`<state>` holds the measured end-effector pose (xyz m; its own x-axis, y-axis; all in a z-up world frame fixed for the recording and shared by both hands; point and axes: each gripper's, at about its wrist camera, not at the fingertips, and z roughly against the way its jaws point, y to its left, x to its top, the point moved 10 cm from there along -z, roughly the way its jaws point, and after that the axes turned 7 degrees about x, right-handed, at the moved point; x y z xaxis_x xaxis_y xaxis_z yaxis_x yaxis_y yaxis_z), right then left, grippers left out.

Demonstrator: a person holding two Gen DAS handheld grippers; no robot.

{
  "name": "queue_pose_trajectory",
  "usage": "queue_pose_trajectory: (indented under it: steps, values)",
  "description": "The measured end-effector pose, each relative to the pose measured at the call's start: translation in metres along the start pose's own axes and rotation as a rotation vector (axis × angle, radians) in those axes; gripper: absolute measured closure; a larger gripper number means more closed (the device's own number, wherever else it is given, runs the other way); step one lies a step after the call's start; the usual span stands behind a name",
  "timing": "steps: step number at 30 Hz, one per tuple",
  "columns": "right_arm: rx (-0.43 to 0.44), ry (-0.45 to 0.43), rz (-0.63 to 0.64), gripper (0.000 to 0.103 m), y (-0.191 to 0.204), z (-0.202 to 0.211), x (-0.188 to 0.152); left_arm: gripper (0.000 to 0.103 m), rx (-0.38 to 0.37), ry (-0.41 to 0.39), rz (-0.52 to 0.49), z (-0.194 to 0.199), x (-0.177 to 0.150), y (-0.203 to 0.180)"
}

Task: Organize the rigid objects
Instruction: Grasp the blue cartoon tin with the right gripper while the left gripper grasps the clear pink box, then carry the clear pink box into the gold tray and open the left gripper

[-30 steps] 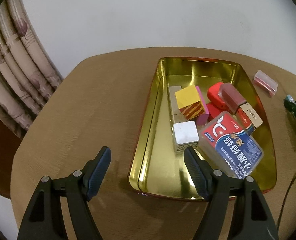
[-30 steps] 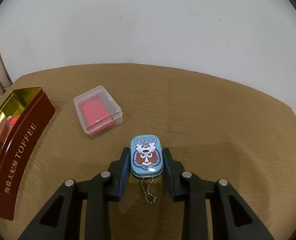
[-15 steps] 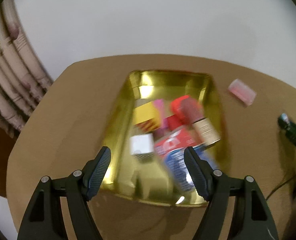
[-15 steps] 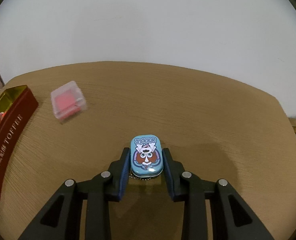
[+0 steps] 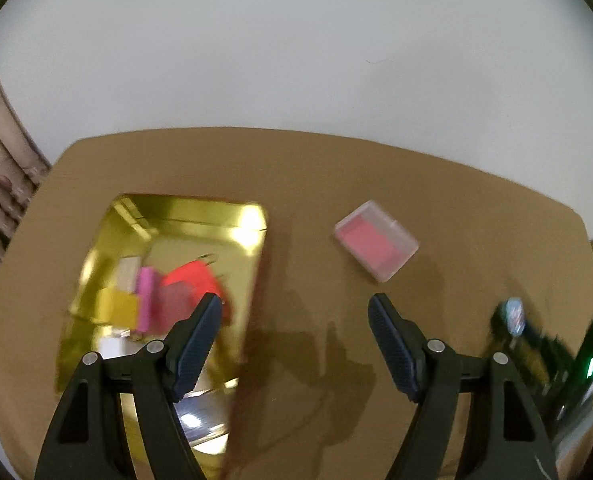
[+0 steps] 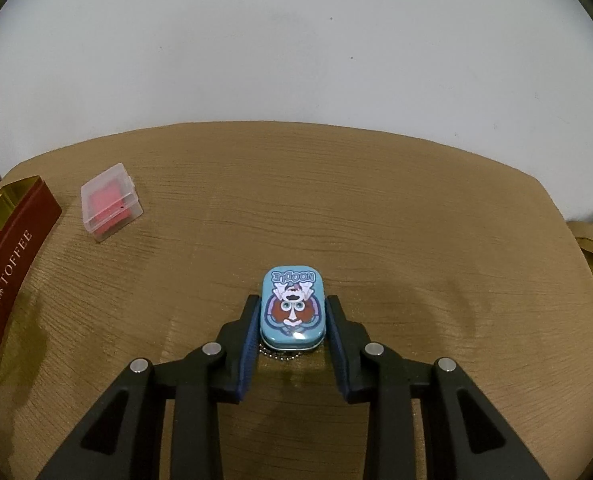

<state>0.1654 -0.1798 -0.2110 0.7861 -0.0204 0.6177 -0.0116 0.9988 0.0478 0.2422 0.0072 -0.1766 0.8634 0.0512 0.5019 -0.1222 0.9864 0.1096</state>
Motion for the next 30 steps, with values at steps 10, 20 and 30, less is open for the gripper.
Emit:
queue_pose_trajectory:
  steps: [10, 20, 30]
  values:
    - [0.015, -0.005, -0.012, 0.071, -0.042, 0.019, -0.004, 0.030, -0.004, 0.119, 0.073, -0.060, 0.034, -0.050]
    - [0.034, -0.007, -0.024, 0.071, -0.054, 0.016, -0.005, 0.031, -0.032, 0.248, 0.212, -0.105, 0.031, -0.065]
    - [0.034, -0.007, -0.025, 0.070, -0.059, 0.020, -0.004, 0.050, -0.004, 0.163, 0.140, -0.107, 0.025, -0.060]
